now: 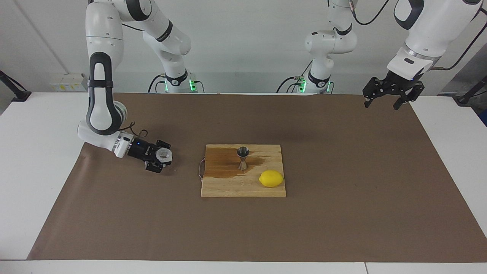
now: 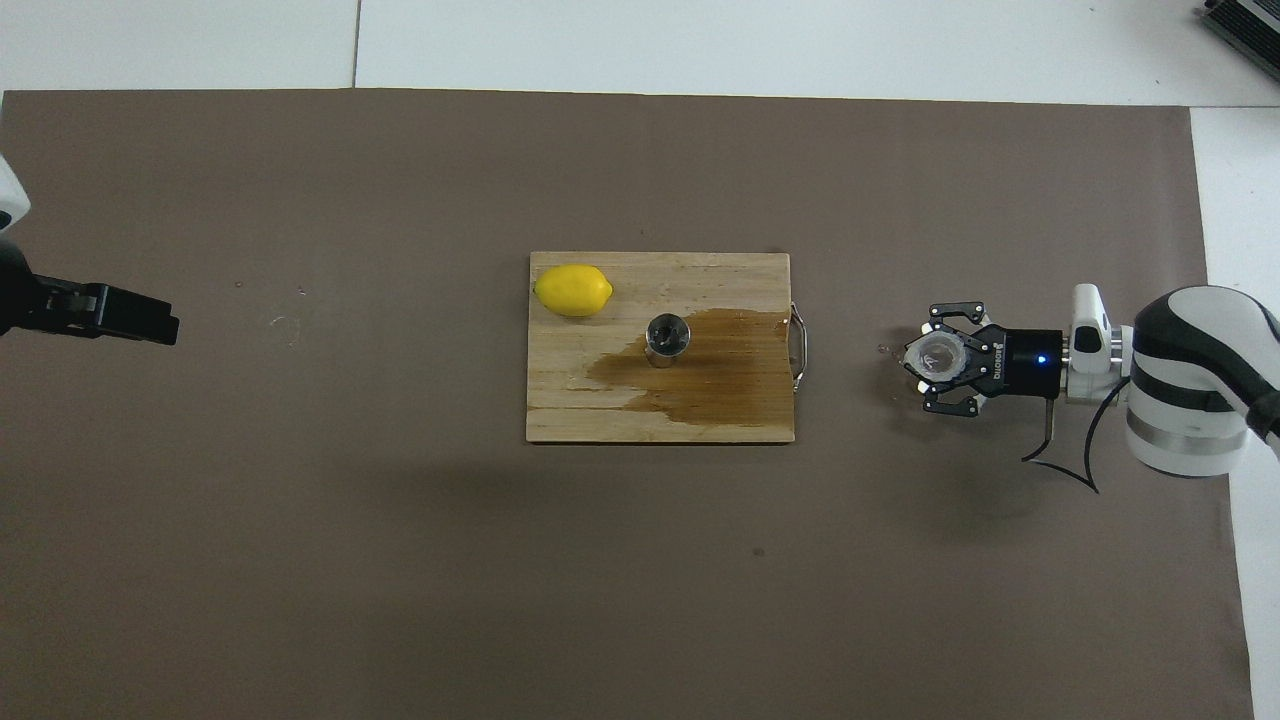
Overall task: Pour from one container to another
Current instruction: 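Lower the white cup onto the table and open the right gripper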
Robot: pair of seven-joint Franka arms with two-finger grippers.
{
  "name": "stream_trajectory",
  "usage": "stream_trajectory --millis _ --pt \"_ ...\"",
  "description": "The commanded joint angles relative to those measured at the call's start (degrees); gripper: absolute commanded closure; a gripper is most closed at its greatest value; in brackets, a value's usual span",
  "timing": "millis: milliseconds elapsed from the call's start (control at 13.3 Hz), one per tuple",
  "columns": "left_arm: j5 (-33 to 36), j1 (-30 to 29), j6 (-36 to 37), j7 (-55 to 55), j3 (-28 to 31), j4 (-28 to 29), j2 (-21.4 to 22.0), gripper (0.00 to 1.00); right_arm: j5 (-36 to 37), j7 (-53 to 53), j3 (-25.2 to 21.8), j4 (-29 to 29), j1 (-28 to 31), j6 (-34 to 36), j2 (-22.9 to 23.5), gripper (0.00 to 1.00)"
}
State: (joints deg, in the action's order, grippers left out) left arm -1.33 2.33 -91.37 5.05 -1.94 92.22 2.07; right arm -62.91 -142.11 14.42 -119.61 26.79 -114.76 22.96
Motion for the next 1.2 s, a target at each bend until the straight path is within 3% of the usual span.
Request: stream_trajectory --millis 0,824,1124 --pt "0.9 -0.7 0.7 0.5 -0.6 0.5 0.7 0.00 -1.8 -2.5 0.6 -1.1 1.2 0.9 -0.5 1.00" --pt "0.9 -0.7 0.8 0.5 -0.6 0.5 0.7 0.00 -1.9 -4.3 0.5 -1.2 1.2 0.0 0.7 1.00" --pt "0.9 -0.7 0.8 0.5 -0.6 0.5 0.7 0.00 -1.8 -4.2 0.5 -2.1 0.8 -3.7 0.8 1.00"
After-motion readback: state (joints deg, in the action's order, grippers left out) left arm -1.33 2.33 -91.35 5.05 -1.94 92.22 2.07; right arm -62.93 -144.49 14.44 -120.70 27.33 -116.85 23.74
